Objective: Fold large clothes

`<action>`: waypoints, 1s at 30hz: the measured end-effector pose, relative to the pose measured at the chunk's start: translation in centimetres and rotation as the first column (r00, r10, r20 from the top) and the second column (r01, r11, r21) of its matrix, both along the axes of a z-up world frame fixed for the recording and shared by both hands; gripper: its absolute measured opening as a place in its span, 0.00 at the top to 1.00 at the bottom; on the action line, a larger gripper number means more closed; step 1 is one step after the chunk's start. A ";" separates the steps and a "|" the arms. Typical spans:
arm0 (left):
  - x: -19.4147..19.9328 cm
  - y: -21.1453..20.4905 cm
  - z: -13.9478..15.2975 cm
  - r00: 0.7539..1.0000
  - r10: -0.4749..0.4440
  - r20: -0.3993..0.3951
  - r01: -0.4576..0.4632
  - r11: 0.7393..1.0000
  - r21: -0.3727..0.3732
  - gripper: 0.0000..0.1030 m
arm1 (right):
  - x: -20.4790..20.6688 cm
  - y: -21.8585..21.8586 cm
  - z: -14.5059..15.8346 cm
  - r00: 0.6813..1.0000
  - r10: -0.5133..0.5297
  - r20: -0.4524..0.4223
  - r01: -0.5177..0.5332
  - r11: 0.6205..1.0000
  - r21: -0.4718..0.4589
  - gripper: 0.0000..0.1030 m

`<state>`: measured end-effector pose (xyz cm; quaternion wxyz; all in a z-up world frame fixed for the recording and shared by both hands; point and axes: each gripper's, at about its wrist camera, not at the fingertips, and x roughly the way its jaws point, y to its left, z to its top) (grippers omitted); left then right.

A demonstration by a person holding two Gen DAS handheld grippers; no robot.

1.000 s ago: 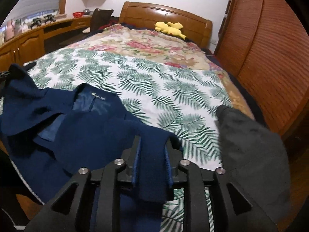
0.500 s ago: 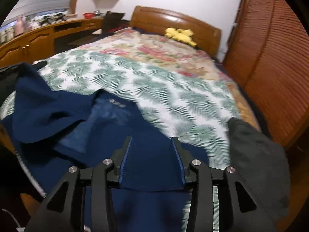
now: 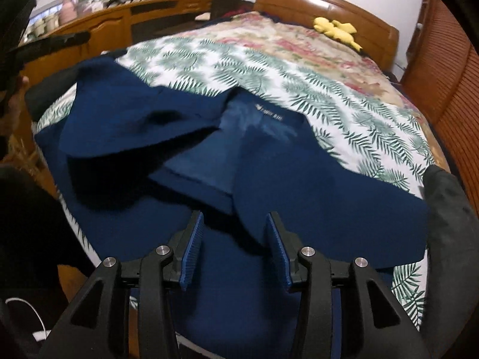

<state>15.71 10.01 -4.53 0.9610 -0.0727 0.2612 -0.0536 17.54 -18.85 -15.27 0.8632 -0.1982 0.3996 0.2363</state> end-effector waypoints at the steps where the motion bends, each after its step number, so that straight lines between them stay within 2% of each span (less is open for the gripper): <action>1: 0.0 -0.4 -0.1 1.000 -0.010 -0.002 0.010 1.000 0.006 0.77 | 0.0 0.1 -0.3 1.000 0.001 -0.001 -0.001 1.000 -0.017 0.57; 7: -0.1 -1.8 -0.3 0.999 -0.040 -0.009 0.040 0.999 0.028 0.77 | 1.7 0.1 -2.3 0.999 -0.038 -0.001 0.037 0.990 -0.134 0.54; 11: -0.1 -1.9 -0.3 0.999 -0.042 -0.012 0.042 0.999 0.030 0.77 | 4.3 -0.3 -2.5 0.997 -0.072 0.001 0.072 0.986 -0.148 0.56; 12: -0.1 -1.9 -0.3 0.999 -0.042 -0.011 0.042 0.999 0.029 0.77 | 5.0 -0.3 -2.4 0.997 -0.073 -0.003 0.072 0.987 -0.143 0.67; 14: -0.1 -1.8 -0.3 0.999 -0.038 -0.009 0.039 0.999 0.026 0.77 | 6.7 0.2 -1.9 0.998 -0.064 0.015 0.066 0.987 -0.149 0.81; 15: -0.2 -1.7 -0.3 0.999 -0.037 -0.007 0.037 0.999 0.025 0.77 | 7.7 0.6 -1.5 0.997 -0.065 0.038 0.070 0.984 -0.161 0.85; 20: -0.3 -1.4 -0.2 1.000 -0.029 -0.002 0.029 0.999 0.019 0.76 | 12.2 2.5 0.7 0.988 -0.087 0.130 0.111 0.976 -0.188 0.85; 23: -0.4 -1.2 -0.3 1.000 -0.027 -0.004 0.027 0.999 0.022 0.76 | 15.4 3.3 2.0 0.977 -0.137 0.162 0.167 0.968 -0.189 0.85; 26: -0.4 -1.1 -0.4 1.000 -0.027 -0.010 0.028 0.999 0.022 0.76 | 17.1 3.6 3.5 0.966 -0.176 0.189 0.205 0.968 -0.148 0.85; 28: -0.4 -1.0 -0.4 1.000 -0.027 -0.013 0.027 0.999 0.022 0.76 | 17.6 3.7 4.4 0.957 -0.199 0.213 0.230 0.964 -0.134 0.82; 30: -0.5 -0.8 -0.3 1.000 -0.026 -0.010 0.026 0.999 0.024 0.76 | 17.6 3.6 5.2 0.948 -0.220 0.230 0.250 0.962 -0.111 0.73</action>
